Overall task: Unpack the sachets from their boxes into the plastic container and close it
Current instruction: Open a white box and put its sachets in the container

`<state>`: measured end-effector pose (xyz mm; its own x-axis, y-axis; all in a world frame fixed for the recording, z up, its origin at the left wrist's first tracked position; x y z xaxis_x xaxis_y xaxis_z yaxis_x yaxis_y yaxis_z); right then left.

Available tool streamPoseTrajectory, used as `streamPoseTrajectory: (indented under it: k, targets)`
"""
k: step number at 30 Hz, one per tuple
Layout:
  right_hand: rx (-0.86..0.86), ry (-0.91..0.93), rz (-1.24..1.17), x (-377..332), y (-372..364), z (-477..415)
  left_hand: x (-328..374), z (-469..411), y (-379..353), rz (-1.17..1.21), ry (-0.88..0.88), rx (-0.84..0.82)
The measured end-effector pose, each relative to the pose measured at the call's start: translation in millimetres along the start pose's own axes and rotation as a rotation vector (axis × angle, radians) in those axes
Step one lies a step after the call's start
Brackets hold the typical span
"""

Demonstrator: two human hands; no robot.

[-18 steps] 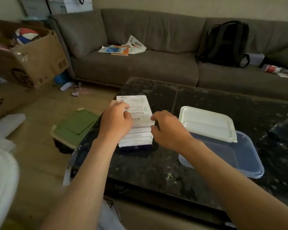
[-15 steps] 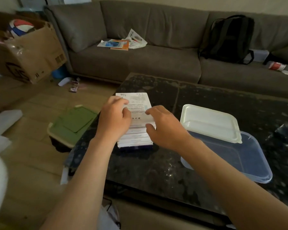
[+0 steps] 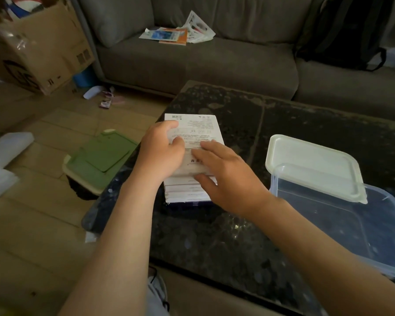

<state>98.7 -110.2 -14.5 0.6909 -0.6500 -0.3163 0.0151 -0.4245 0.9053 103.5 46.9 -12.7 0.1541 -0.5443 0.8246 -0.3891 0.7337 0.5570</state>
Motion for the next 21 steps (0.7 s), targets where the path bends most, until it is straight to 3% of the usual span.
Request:
streamPoseTrajectory:
  k: [7, 13, 21]
  targets:
    - [-0.027, -0.116, -0.099, 2.0, -1.0, -8.1, -1.9, -2.7, -1.5, 0.017, 0.024, 0.017]
    - [0.103, -0.172, -0.210, 5.9, 2.4, -11.8, -4.8, -4.3, -3.5, 0.056, 0.043, 0.031]
    - [0.108, -0.329, -0.131, 8.4, 4.6, -27.7, -2.3, -4.9, -1.8, 0.070, 0.020, 0.069]
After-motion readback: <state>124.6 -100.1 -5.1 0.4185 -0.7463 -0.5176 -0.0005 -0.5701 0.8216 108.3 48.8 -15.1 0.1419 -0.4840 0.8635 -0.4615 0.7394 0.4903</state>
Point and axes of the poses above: each hand's wrist, its own z-axis away from the middle knuckle, its own y-axis out of the back of the hand, x = y × z, the point moved 6 cm from there along -z, towards the middle knuckle, and after that the axes turned 2 degrees about -y, right-handed, at the moved point
